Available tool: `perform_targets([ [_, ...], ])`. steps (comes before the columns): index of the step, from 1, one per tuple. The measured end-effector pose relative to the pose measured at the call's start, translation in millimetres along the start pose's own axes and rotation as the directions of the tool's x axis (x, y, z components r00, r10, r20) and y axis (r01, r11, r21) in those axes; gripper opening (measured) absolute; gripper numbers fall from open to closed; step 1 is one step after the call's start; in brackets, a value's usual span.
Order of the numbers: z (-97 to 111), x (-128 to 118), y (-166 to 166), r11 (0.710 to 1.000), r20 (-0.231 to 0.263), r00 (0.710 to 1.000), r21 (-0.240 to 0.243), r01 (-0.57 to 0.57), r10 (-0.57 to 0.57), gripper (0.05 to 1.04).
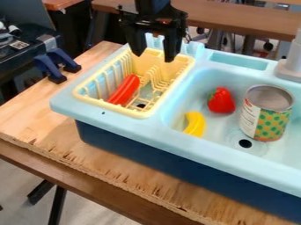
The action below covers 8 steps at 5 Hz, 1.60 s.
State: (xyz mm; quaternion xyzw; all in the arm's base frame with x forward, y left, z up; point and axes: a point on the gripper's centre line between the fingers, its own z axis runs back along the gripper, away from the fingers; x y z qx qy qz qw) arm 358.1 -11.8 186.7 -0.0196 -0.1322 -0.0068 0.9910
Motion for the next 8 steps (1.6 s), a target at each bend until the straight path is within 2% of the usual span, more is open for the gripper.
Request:
perform_targets([
  [1,-10,-4,0,1.000,-0.032,0.999,0.000,-0.001,0.001,1.001],
  [2,-22,-8,17,0.999,-0.040,0.999,0.047,0.005,-0.003,1.001],
  [3,-28,-16,40,0.997,-0.018,1.000,0.082,0.002,0.000,1.001],
  [4,-26,-18,44,0.995,-0.024,1.000,0.098,0.020,-0.018,1.001],
  [5,-30,-22,43,0.995,-0.043,0.999,0.094,0.034,-0.030,1.001],
  [6,-51,-24,35,0.993,-0.092,0.994,0.096,0.067,-0.058,1.001],
  [7,-63,-25,14,0.984,-0.152,0.981,0.114,0.139,-0.121,1.000],
  [8,-64,-28,18,0.986,-0.176,0.981,0.133,0.105,-0.081,0.999],
])
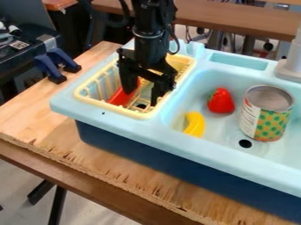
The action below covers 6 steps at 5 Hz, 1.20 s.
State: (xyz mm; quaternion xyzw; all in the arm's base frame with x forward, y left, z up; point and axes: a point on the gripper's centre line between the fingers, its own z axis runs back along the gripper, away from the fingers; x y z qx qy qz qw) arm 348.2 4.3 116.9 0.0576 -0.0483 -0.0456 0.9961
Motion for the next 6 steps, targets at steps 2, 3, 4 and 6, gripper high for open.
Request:
perform_targets([
  [2,-1,-6,8,0.997,-0.066,0.996,0.042,-0.062,0.064,0.999],
  [3,-3,-15,18,0.995,-0.110,0.990,0.058,-0.085,0.091,1.000],
  [4,-7,-20,31,0.990,-0.131,0.983,0.072,-0.122,0.131,1.000],
  [6,-15,-23,37,0.988,-0.160,0.976,0.065,-0.142,0.150,0.953],
])
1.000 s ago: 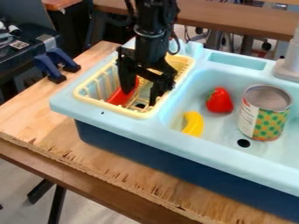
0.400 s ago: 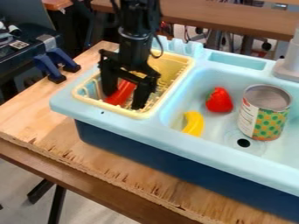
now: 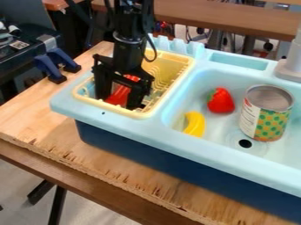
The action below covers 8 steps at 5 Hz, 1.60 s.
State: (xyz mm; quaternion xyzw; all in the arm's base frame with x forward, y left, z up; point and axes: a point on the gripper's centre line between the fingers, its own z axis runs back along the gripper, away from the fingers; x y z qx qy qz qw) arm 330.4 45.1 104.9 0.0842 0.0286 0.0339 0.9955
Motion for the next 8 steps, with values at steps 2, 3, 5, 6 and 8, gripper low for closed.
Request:
perform_targets([
  [2,-4,11,-2,1.000,0.011,1.000,0.007,0.018,-0.018,0.560],
  [3,-2,11,-4,1.000,0.022,1.000,-0.011,0.015,-0.015,0.560],
  [5,73,10,-30,0.982,0.205,0.977,-0.161,0.097,-0.063,0.560],
  [6,106,5,-34,0.975,0.244,0.968,-0.192,0.113,-0.064,0.560],
  [8,141,-23,-58,0.952,0.368,0.928,-0.300,0.064,0.054,0.560],
])
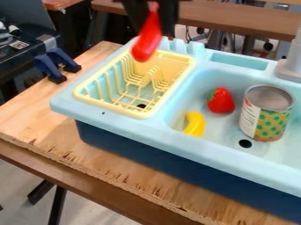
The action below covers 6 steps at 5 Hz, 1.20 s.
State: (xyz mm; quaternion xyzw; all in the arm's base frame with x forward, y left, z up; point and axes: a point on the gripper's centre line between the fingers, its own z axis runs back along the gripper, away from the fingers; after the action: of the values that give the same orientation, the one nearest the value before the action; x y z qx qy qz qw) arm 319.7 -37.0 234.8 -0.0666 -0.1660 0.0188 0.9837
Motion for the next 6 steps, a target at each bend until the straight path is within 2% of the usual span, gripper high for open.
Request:
perform_targets([
  [2,-55,-28,-82,0.987,-0.093,0.995,-0.158,-0.035,0.020,0.560],
  [3,-66,-34,-108,0.983,-0.099,0.995,-0.181,-0.015,-0.003,0.560],
  [5,-64,-36,-139,0.979,-0.046,0.998,-0.200,0.029,-0.039,0.560],
  [6,-79,-39,-159,0.977,-0.068,0.994,-0.199,0.074,-0.089,0.560],
])
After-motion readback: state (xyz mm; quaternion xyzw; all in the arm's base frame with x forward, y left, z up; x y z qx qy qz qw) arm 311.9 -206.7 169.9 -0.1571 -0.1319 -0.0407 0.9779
